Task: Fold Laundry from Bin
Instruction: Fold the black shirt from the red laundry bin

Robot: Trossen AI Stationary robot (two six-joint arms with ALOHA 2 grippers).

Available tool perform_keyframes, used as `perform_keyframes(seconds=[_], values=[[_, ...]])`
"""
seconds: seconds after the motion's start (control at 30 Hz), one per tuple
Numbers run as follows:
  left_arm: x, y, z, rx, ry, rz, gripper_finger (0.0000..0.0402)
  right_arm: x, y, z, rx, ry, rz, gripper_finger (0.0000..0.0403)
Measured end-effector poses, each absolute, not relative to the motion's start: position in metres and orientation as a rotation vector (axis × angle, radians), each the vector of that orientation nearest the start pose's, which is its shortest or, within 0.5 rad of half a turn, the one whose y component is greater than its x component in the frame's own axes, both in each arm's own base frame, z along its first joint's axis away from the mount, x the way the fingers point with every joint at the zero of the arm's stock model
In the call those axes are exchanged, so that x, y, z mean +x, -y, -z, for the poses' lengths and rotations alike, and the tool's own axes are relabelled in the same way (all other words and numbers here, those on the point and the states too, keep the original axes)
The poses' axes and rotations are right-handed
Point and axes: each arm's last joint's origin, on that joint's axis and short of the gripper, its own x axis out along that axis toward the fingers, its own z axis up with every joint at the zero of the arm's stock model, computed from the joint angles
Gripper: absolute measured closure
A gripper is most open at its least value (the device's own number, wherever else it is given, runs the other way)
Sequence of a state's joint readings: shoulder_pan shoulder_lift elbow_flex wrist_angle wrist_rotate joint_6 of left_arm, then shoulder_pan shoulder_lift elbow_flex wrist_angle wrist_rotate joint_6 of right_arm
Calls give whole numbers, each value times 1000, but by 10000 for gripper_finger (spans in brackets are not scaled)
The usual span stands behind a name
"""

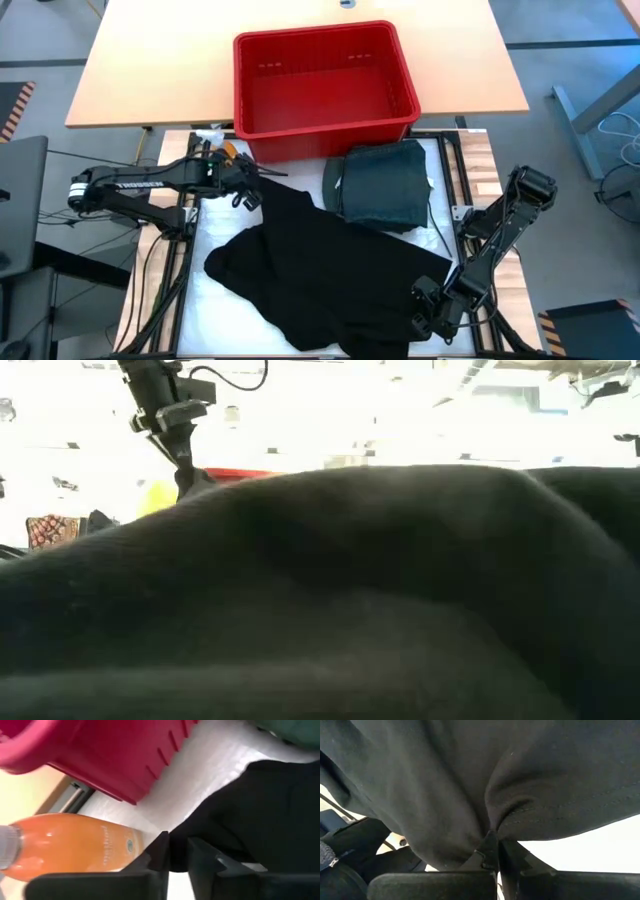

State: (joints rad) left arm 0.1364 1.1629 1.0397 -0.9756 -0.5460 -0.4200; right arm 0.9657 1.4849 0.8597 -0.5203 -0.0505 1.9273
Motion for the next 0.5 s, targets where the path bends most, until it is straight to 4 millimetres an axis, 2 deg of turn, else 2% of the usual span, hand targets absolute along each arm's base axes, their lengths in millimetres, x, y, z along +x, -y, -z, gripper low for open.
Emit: perform_keyframes(seconds=[0.17, 0.3, 0.4, 0.5], values=[[203, -42, -291, -198, -961, -792, 279, 153, -224, -184, 1073, -1407, 384, 381], [200, -36, -288, -308, -1040, -696, 233, 153, -223, -184, 1073, -1393, 386, 381], [201, -23, -284, -363, -1099, -544, 220, 154, -223, -184, 1074, -1380, 389, 381], [204, -1, -273, -401, -1121, -390, 220, 154, -223, -184, 1073, -1374, 390, 381]])
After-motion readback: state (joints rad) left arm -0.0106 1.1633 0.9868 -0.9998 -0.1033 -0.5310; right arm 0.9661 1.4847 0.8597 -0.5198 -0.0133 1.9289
